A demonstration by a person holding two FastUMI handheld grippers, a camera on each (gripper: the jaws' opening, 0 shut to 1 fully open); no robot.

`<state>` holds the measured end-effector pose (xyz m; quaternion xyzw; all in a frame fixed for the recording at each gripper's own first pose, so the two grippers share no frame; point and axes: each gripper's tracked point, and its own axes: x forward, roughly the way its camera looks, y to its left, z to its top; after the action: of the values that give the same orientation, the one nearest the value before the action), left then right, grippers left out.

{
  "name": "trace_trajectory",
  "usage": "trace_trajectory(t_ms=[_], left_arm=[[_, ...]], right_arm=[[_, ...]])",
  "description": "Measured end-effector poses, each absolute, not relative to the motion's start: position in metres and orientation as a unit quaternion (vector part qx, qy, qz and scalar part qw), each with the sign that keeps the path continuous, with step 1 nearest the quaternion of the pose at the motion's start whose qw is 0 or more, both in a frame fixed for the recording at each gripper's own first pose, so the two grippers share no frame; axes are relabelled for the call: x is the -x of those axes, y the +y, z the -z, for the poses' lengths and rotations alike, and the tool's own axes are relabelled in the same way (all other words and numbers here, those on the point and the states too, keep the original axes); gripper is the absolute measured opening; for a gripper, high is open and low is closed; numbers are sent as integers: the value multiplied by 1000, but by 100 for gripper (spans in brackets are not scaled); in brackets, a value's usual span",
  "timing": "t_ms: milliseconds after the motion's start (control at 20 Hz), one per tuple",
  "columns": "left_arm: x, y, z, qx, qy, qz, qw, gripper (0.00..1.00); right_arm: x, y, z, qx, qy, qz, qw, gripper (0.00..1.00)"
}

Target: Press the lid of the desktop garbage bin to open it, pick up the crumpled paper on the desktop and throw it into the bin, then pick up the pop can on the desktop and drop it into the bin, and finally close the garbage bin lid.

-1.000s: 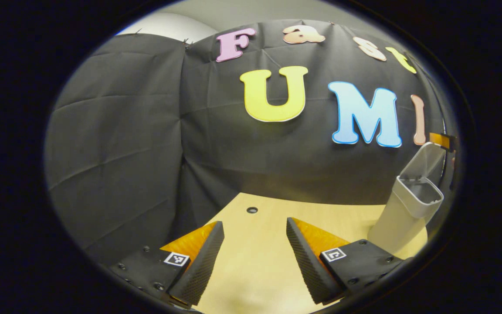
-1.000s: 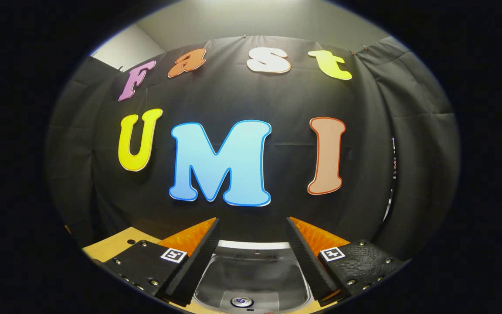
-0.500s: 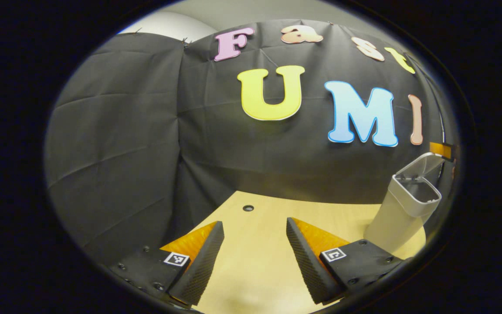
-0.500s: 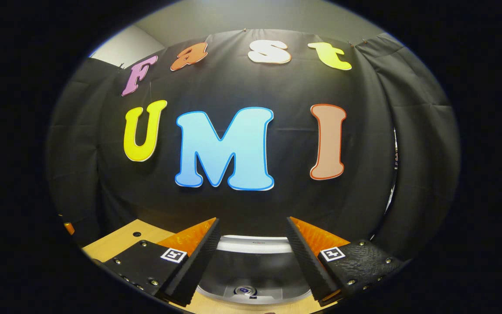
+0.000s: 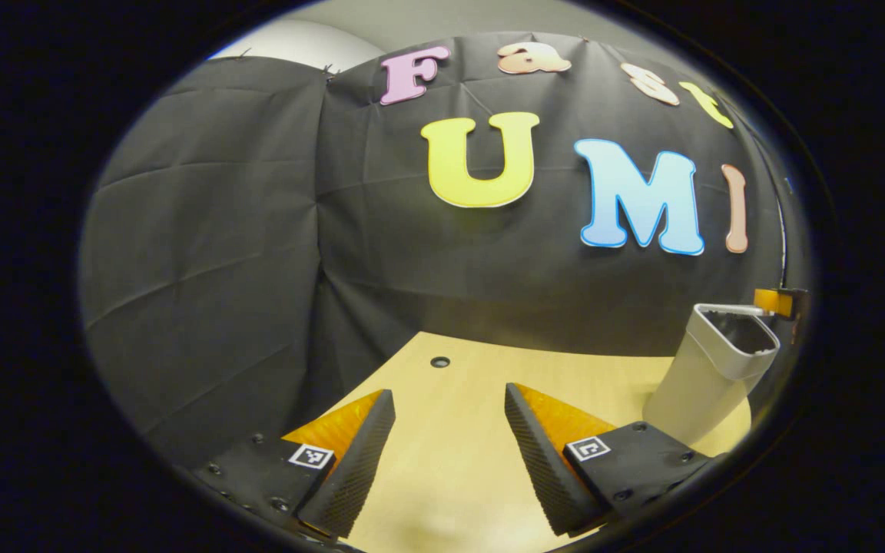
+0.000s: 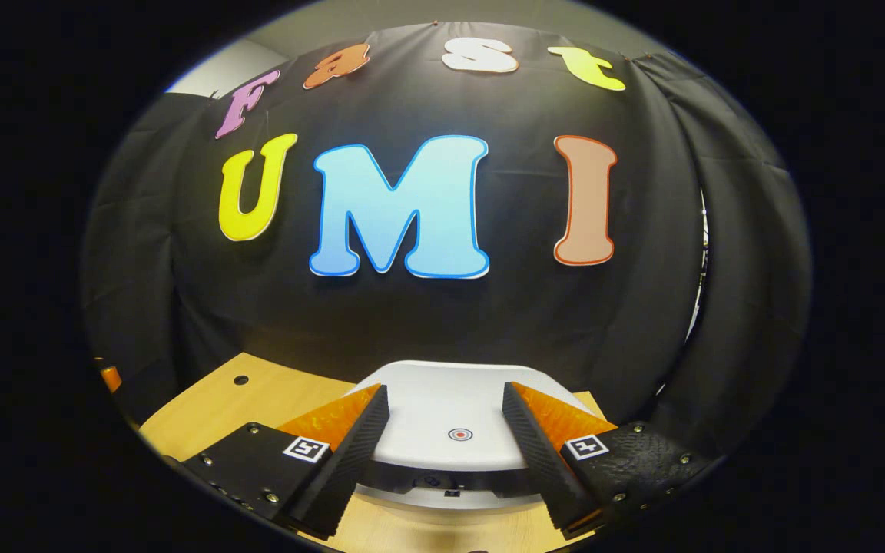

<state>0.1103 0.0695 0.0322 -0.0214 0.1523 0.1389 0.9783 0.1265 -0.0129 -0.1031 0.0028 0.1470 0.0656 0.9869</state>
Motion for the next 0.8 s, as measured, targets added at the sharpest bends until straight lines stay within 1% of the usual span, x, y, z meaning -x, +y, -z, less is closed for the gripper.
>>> trace_trajectory(t_ms=[350,800], left_arm=[[-115,66,-31,16,157,-134,978,94],[-127,59,-28,9,163,-124,979,95]], right_arm=[[-126,-12,128,-4,171,-65,983,96],[-125,-11,143,0,182,-61,981,96]])
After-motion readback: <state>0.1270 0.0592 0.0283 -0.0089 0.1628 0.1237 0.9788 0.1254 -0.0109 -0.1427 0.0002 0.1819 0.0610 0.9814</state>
